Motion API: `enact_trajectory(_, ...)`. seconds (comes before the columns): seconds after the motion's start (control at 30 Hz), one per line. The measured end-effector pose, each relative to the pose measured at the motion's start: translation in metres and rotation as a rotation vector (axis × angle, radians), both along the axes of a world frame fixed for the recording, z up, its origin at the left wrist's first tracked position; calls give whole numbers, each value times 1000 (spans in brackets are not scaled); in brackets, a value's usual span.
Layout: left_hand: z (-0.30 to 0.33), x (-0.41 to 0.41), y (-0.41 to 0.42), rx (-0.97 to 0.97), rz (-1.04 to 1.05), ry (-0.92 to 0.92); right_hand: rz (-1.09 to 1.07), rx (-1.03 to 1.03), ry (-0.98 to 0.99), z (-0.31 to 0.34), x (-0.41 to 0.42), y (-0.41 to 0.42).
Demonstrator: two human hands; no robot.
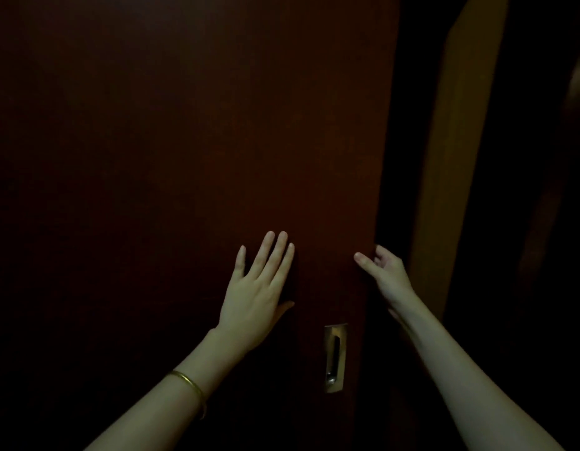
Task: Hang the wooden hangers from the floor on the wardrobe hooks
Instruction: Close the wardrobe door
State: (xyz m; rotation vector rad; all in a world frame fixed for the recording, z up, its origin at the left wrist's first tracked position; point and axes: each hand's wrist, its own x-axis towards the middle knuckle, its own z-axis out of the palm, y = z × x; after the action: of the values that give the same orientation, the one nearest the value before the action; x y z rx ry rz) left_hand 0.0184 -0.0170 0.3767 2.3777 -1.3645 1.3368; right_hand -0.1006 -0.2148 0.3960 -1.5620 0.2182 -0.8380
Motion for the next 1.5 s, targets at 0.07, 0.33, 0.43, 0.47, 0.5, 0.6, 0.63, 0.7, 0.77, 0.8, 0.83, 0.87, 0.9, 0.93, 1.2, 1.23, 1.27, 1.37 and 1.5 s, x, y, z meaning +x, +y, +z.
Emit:
enact_trajectory(0.07, 2, -3, -12, 25, -14, -21, -43, 8, -3, -1, -5, -8)
enact_trajectory(0.33, 7, -22, -61, 80, -57, -65, -69, 105, -75, -5, -24, -45)
enact_trajectory(0.43, 10, -30, -80, 91, -72, -94, -89, 136, -120, -7, -28, -58)
enact_trajectory(0.47, 10, -32, -86, 85, -79, -87, -93, 147, -135, -8, -30, -63)
enact_trajectory(0.5, 11, -35, -92, 85, -85, -82, -102, 153, -145, -9, -32, -68)
enact_trajectory(0.6, 11, -43, -109, 90, -91, -93, -109, 166, -165, -10, -42, -82)
enact_trajectory(0.63, 12, -46, -114, 92, -94, -96, -111, 170, -166, -9, -46, -85)
enact_trajectory(0.7, 13, -52, -124, 95, -106, -98, -179, 159, -135, -7, -51, -90)
enact_trajectory(0.77, 14, -59, -132, 101, -117, -92, -411, -11, -39, -9, -54, -90)
enact_trajectory(0.8, 13, -61, -136, 107, -117, -88, -564, -195, 32, -10, -56, -85)
enact_trajectory(0.83, 12, -62, -140, 109, -113, -84, -675, -421, 83, -12, -57, -76)
enact_trajectory(0.87, 13, -63, -142, 113, -104, -74, -710, -620, 98, -15, -55, -66)
enact_trajectory(0.9, 14, -66, -144, 126, -95, -65, -689, -737, 112, -18, -52, -59)
enact_trajectory(0.93, 16, -68, -146, 148, -94, -65, -659, -777, 138, -19, -49, -54)
enact_trajectory(1.2, 31, -85, -149, 210, -207, -5, -598, -681, 309, -8, -51, -59)
enact_trajectory(1.23, 33, -88, -145, 214, -236, 34, -606, -631, 321, -4, -52, -59)
enact_trajectory(1.27, 36, -91, -140, 210, -264, 76, -611, -592, 334, -1, -54, -59)
enact_trajectory(1.37, 34, -96, -112, 123, -307, 175, -611, -602, 366, 5, -59, -58)
enact_trajectory(1.5, 11, -83, -50, -95, -278, 374, -696, -659, 379, -20, -74, -58)
